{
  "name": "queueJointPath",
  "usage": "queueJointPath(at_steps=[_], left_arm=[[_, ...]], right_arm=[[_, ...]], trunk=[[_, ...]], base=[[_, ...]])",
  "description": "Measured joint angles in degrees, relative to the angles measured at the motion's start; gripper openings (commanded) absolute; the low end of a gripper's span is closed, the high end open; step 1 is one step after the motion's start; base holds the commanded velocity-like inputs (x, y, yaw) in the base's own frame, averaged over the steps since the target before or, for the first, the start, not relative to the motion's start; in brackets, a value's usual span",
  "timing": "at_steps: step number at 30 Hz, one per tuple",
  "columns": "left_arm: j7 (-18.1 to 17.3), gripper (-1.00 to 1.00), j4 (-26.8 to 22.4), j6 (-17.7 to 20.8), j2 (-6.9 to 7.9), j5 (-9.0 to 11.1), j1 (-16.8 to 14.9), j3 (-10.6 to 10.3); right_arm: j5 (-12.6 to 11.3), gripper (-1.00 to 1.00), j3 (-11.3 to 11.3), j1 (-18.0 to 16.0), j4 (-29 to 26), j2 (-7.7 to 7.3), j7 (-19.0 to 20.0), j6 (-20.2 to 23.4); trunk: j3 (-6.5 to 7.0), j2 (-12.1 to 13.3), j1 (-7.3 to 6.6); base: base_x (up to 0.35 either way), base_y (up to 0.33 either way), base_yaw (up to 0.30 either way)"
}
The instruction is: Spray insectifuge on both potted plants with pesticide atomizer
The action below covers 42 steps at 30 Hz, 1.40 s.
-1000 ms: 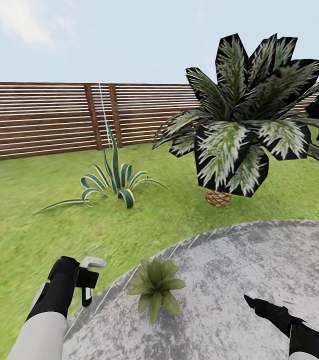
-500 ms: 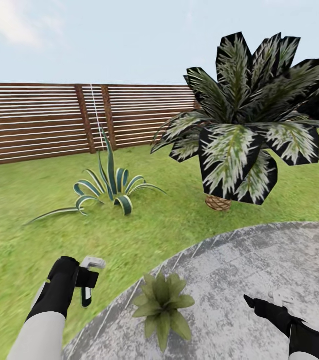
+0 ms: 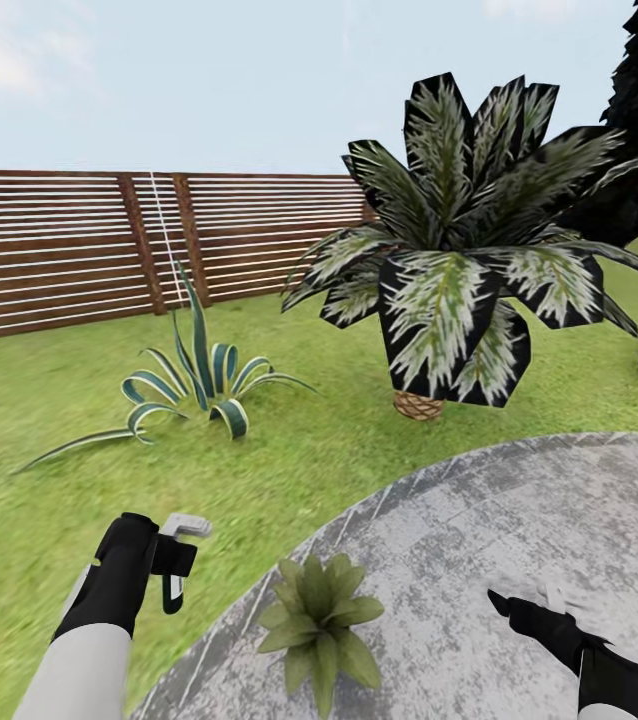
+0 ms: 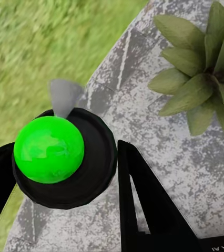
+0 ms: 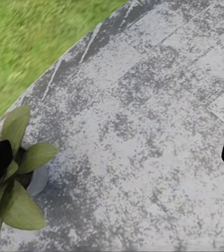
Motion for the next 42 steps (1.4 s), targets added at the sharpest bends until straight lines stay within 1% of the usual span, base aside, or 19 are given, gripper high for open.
queueJointPath(at_steps=[4, 12, 21, 23, 24, 25, 26, 27, 28, 30, 32, 42], left_arm=[[0.00, -1.00, 0.01, 0.01, 0.00, 0.00, 0.00, 0.00], [0.00, -1.00, 0.31, -0.04, 0.00, -0.01, -0.01, -0.01], [0.08, -1.00, 6.01, -0.06, 0.13, -0.32, -0.01, -0.28], [0.09, -1.00, 6.77, -0.11, 0.39, -1.64, -0.01, -0.68], [0.10, -1.00, 7.68, -0.15, 0.75, -3.31, -0.01, -0.80], [0.09, -1.00, 8.43, -0.09, 0.90, -4.35, -0.01, -0.86], [0.06, -1.00, 9.80, -0.05, 1.05, -6.94, 0.00, -1.08], [0.03, -1.00, 10.32, 0.04, 1.11, -8.18, -0.01, -1.36], [0.02, -1.00, 10.52, 0.08, 1.13, -8.79, -0.01, -1.55], [-0.02, -1.00, 10.74, 0.12, 1.28, -9.63, 0.00, -1.95], [-0.01, -1.00, 10.82, 0.15, 1.49, -9.88, 0.00, -2.16], [-0.46, -1.00, 10.85, 0.34, 1.15, -9.84, 0.00, -2.36]], right_arm=[[0.00, 1.00, 0.00, 0.00, 0.00, 0.00, 0.02, 0.04], [-0.09, 1.00, 0.00, 0.01, -0.04, 0.00, 0.06, 0.27], [-0.09, 1.00, -0.01, 0.01, -0.05, 0.01, 0.07, 0.29], [-0.08, 1.00, -0.01, 0.01, -0.05, 0.01, 0.05, 0.29], [-0.07, 1.00, -0.01, 0.01, -0.05, 0.01, 0.02, 0.29], [-0.08, 1.00, -0.01, 0.00, -0.05, 0.01, 0.00, 0.29], [-0.09, 1.00, -0.01, 0.00, -0.05, 0.01, -0.05, 0.29], [-0.06, 1.00, -0.01, 0.00, -0.04, 0.01, -0.10, 0.29], [-0.04, 1.00, -0.01, 0.00, -0.04, 0.01, -0.14, 0.29], [-0.01, 1.00, -0.01, 0.00, -0.04, 0.01, -0.18, 0.29], [0.00, 1.00, -0.01, 0.00, -0.04, 0.01, -0.20, 0.34], [-0.08, 1.00, -0.07, 0.00, -0.03, 0.01, -0.15, 0.38]], trunk=[[0.01, 0.00, -0.01], [0.31, 0.00, -0.01], [0.72, 0.00, 0.00], [0.82, 0.00, 0.00], [0.86, 0.00, 0.00], [0.91, 0.00, 0.00], [0.94, 0.00, 0.00], [0.96, 0.00, 0.00], [0.97, 0.00, 0.00], [0.95, 0.00, 0.00], [0.84, 0.00, 0.00], [-0.07, 0.00, 0.00]], base=[[0.045, 0.276, -0.033], [0.086, 0.189, -0.236], [0.011, 0.020, -0.257], [0.000, 0.000, -0.220], [0.000, 0.000, -0.193], [0.000, 0.000, -0.156], [0.000, 0.000, -0.093], [0.000, 0.000, -0.059], [0.000, 0.000, -0.038], [0.000, 0.000, -0.016], [0.000, 0.000, -0.005], [0.000, 0.000, 0.000]])
